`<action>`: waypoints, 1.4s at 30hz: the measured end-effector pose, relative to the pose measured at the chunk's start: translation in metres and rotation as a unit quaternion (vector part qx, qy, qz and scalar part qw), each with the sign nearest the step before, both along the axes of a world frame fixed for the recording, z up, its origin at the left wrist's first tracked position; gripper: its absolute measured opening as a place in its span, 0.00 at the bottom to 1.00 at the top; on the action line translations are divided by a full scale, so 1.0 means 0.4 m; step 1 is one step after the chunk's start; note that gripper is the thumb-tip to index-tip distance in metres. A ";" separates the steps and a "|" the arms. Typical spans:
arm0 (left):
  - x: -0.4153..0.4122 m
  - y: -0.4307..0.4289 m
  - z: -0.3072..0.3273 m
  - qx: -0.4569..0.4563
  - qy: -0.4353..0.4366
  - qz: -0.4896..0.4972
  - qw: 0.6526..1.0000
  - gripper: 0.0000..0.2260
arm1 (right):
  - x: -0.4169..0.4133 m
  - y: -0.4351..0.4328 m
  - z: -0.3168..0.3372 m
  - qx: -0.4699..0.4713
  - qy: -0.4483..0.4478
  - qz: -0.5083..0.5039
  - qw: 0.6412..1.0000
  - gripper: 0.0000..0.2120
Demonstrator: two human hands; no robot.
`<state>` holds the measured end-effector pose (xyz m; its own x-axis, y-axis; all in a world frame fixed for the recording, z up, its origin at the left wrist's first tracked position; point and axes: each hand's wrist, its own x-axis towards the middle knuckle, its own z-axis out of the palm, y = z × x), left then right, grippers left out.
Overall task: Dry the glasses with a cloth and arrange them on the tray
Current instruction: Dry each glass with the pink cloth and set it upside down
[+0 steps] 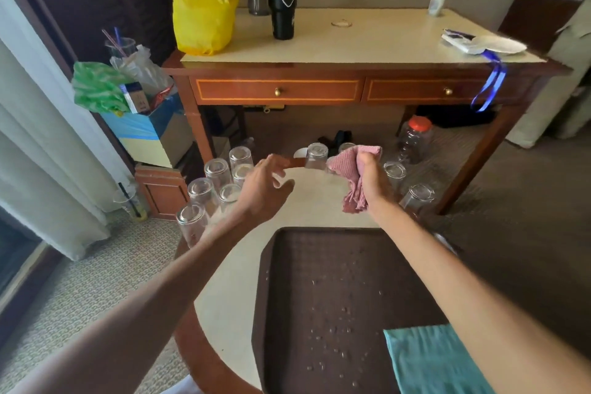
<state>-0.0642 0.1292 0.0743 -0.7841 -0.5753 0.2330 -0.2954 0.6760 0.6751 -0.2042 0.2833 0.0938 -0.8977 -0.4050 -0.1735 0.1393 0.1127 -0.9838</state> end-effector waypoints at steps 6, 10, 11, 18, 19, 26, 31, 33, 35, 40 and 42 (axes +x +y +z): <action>-0.239 -0.044 -0.019 -0.033 -0.146 -0.047 0.988 0.27 | -0.161 -0.011 0.017 0.022 0.025 -0.068 0.997 0.17; -0.378 -0.091 -0.036 -0.080 -0.202 -0.052 0.975 0.37 | -0.249 -0.049 0.009 0.071 0.009 -0.062 0.996 0.17; -0.403 -0.098 -0.041 -0.084 -0.212 -0.057 0.972 0.38 | -0.264 -0.059 0.002 0.074 0.007 -0.060 0.995 0.17; -0.464 -0.097 -0.108 -0.129 -0.223 -0.057 0.965 0.30 | -0.302 -0.089 -0.036 0.048 -0.029 -0.042 0.998 0.15; -0.461 -0.097 -0.112 -0.128 -0.217 -0.051 0.966 0.29 | -0.302 -0.092 -0.036 0.049 -0.032 -0.038 0.998 0.16; -0.398 -0.099 -0.092 -0.081 -0.175 -0.006 0.981 0.27 | -0.272 -0.084 -0.012 0.030 -0.040 -0.021 0.999 0.16; -0.304 -0.061 -0.029 -0.061 -0.129 -0.002 0.990 0.27 | -0.209 -0.040 0.026 0.019 -0.031 -0.019 0.999 0.14; -0.256 -0.039 0.008 -0.038 -0.106 -0.002 0.994 0.26 | -0.170 -0.013 0.056 0.022 -0.023 -0.012 0.999 0.14; -0.206 -0.013 0.053 -0.019 -0.085 -0.010 0.996 0.26 | -0.132 0.016 0.085 0.028 -0.013 -0.006 0.999 0.14; -0.059 0.075 0.196 0.079 -0.051 -0.050 0.994 0.30 | -0.019 0.106 0.170 0.040 0.028 0.005 0.999 0.17; 0.014 0.115 0.247 0.151 -0.035 -0.063 0.986 0.32 | 0.036 0.149 0.203 0.053 0.058 0.013 0.997 0.15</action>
<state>-0.0587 0.1752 0.1730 -0.8622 -0.5064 0.0084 -0.2748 0.4817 0.8321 -0.1899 0.3429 0.1751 -0.9035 -0.4137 -0.1117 0.0203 0.2191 -0.9755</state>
